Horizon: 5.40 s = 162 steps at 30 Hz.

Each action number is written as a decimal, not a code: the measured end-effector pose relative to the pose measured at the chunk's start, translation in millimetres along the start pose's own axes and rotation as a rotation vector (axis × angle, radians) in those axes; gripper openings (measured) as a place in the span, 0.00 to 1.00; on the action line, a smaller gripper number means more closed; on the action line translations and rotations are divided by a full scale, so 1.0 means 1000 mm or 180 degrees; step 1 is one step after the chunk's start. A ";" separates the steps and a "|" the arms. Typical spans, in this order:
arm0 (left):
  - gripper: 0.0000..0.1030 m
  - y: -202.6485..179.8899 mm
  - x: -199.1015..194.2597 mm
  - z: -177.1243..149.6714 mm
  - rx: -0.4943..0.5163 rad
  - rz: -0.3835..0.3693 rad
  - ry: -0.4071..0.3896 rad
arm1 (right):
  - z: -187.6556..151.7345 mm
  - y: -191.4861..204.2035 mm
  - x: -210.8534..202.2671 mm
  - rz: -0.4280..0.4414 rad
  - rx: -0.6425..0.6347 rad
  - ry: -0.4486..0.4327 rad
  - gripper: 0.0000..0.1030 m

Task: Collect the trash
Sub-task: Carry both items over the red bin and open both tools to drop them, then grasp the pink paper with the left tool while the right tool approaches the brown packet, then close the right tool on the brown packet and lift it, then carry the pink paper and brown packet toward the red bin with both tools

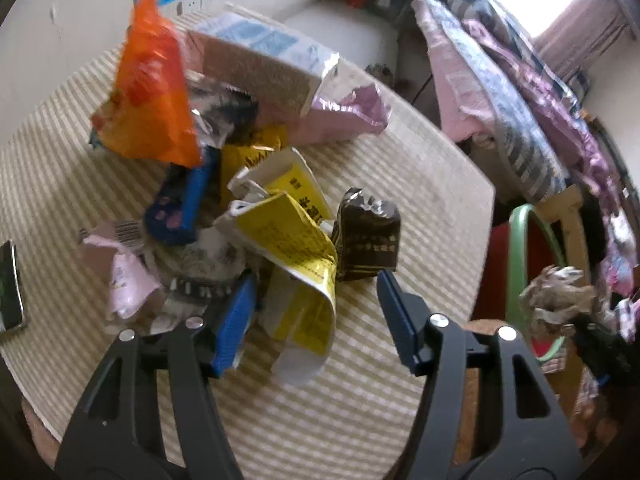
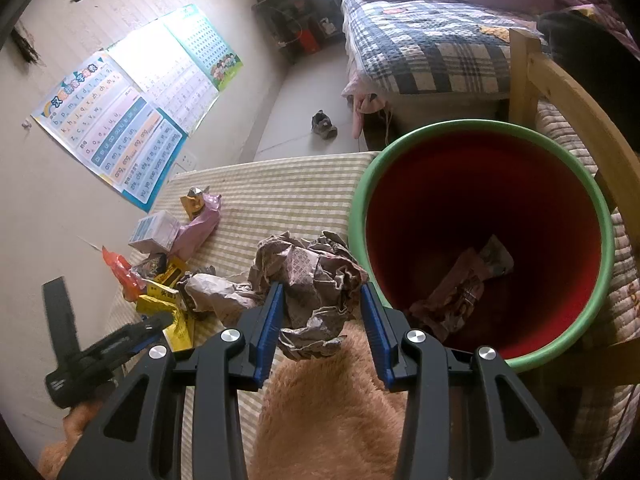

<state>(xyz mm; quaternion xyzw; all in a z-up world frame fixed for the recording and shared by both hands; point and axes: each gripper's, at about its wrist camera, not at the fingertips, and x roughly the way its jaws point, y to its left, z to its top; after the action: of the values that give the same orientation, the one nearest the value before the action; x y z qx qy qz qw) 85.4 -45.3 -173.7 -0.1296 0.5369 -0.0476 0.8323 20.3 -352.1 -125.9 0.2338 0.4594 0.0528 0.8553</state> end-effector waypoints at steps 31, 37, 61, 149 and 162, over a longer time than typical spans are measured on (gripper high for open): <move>0.09 -0.129 -0.077 -0.006 0.0857 -0.1030 -0.0426 | 0.017 -0.034 -0.024 -0.0122 0.0209 -0.0230 0.38; 0.09 -0.176 -0.060 -0.011 0.1106 -0.1276 -0.0235 | 0.024 -0.068 -0.040 -0.0300 0.0405 -0.0362 0.38; 0.63 -0.127 -0.051 -0.014 0.0876 -0.0839 -0.0261 | 0.020 -0.085 -0.046 -0.0454 0.0521 -0.0366 0.55; 0.44 0.015 -0.070 -0.042 0.0299 0.0098 -0.0361 | -0.030 0.116 0.068 0.0058 -0.1208 0.0458 0.47; 0.44 -0.004 -0.076 -0.038 0.0395 0.0051 -0.0413 | -0.020 0.099 0.040 0.0102 -0.0964 0.0336 0.48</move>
<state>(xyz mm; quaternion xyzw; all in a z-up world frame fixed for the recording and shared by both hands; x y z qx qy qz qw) 19.2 -39.2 -120.3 -0.0763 0.4788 -0.0657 0.8721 39.8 -245.0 -121.4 0.1065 0.4867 0.1474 0.8545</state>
